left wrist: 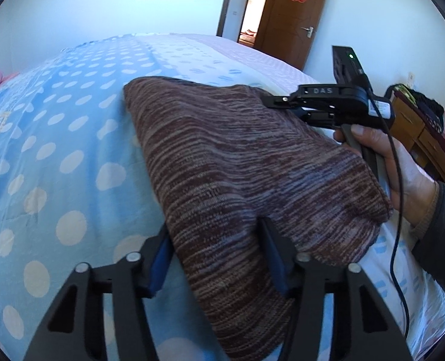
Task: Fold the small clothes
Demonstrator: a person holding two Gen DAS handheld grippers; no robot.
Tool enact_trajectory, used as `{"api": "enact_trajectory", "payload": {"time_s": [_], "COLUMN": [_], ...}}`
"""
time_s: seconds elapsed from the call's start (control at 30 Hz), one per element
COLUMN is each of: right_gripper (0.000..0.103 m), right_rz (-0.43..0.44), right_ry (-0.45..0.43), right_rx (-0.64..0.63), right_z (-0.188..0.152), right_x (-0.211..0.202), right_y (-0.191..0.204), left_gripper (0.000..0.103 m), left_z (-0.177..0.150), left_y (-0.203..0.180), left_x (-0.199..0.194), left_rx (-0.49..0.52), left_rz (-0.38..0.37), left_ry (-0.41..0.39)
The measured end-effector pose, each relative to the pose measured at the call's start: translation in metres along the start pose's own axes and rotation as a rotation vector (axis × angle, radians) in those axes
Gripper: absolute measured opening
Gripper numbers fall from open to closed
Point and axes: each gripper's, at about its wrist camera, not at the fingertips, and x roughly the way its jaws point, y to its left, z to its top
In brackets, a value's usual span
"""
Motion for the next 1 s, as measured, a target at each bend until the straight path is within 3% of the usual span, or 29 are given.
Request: {"api": "enact_trajectory", "payload": {"time_s": [0.13, 0.2, 0.3, 0.6, 1.0], "right_gripper": [0.028, 0.028, 0.019, 0.017, 0.016], "right_rz": [-0.01, -0.017, -0.06, -0.088, -0.058], "right_ry": [0.019, 0.022, 0.004, -0.058, -0.094], "right_rx": [0.0, 0.001, -0.045, -0.056, -0.075], "right_z": [0.001, 0.001, -0.001, -0.008, -0.027], "right_x": [0.004, 0.004, -0.001, -0.026, -0.065], "right_y": [0.0, 0.0, 0.014, 0.037, 0.071], "left_gripper": [0.053, 0.043, 0.032, 0.022, 0.021], "left_z": [0.001, 0.002, 0.004, 0.009, 0.006], "left_y": [0.001, -0.001, -0.005, -0.012, -0.019], "left_x": [0.0, 0.0, -0.003, -0.013, -0.049], "left_rx": [-0.006, -0.001, -0.001, -0.019, -0.014], "left_rz": [-0.015, -0.021, -0.011, 0.025, 0.024], "left_ry": [0.006, 0.008, 0.015, 0.039, 0.017]}}
